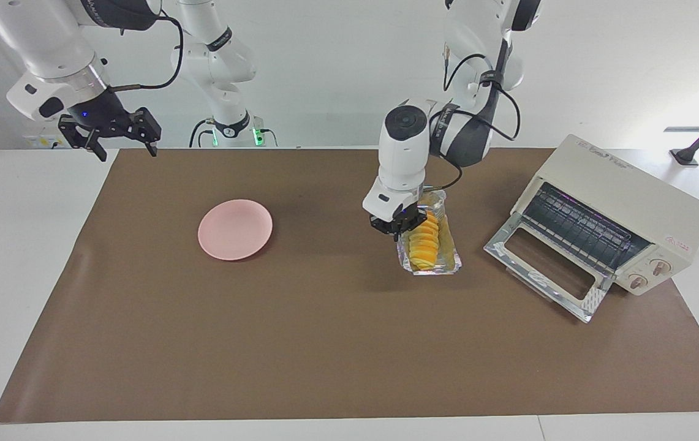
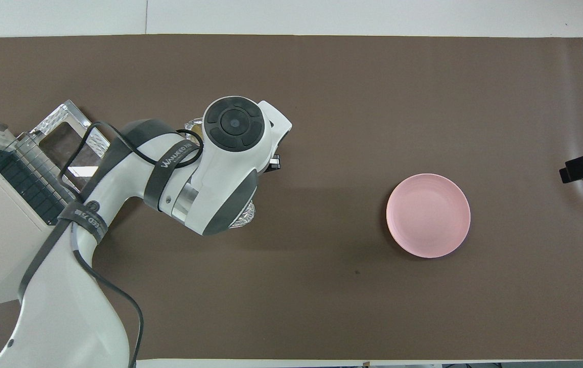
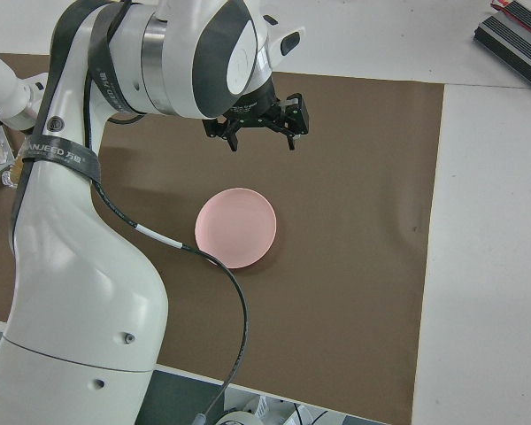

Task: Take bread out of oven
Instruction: 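Pull the foil tray out of the oven with the left gripper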

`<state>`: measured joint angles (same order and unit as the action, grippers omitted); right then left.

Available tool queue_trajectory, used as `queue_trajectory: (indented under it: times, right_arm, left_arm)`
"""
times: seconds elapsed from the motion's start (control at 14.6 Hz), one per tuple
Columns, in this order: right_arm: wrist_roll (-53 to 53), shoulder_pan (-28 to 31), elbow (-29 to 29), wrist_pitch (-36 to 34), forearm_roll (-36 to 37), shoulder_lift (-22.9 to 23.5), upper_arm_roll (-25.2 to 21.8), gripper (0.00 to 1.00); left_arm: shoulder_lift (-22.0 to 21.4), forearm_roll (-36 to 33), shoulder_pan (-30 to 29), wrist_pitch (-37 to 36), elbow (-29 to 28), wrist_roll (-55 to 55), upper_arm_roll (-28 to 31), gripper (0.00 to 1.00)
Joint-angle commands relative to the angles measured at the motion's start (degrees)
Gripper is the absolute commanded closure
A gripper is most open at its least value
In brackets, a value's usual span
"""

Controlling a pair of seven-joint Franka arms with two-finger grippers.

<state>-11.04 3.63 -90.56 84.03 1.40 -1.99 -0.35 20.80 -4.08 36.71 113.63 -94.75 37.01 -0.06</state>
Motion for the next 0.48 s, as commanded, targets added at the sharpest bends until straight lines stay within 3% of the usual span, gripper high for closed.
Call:
queue_trajectory:
  times: [0.0, 0.14, 0.41]
  right_arm:
    - [-0.12, 0.76, -1.29, -0.53, -0.08, -1.35, 0.44, 0.00]
    - [-0.04, 0.85, -1.29, -0.53, -0.08, -1.35, 0.44, 0.00]
    - [-0.04, 0.85, -1.29, -0.53, -0.17, -1.35, 0.44, 0.00]
  left_arm:
    - [3.01, 1.09, 2.22, 4.47, -0.43, 3.13, 0.94, 1.00]
    - [4.94, 1.80, 2.31, 8.00, -0.43, 7.80, 0.93, 1.00]
    - [5.30, 2.23, 1.87, 8.10, -0.17, 7.91, 0.93, 1.00]
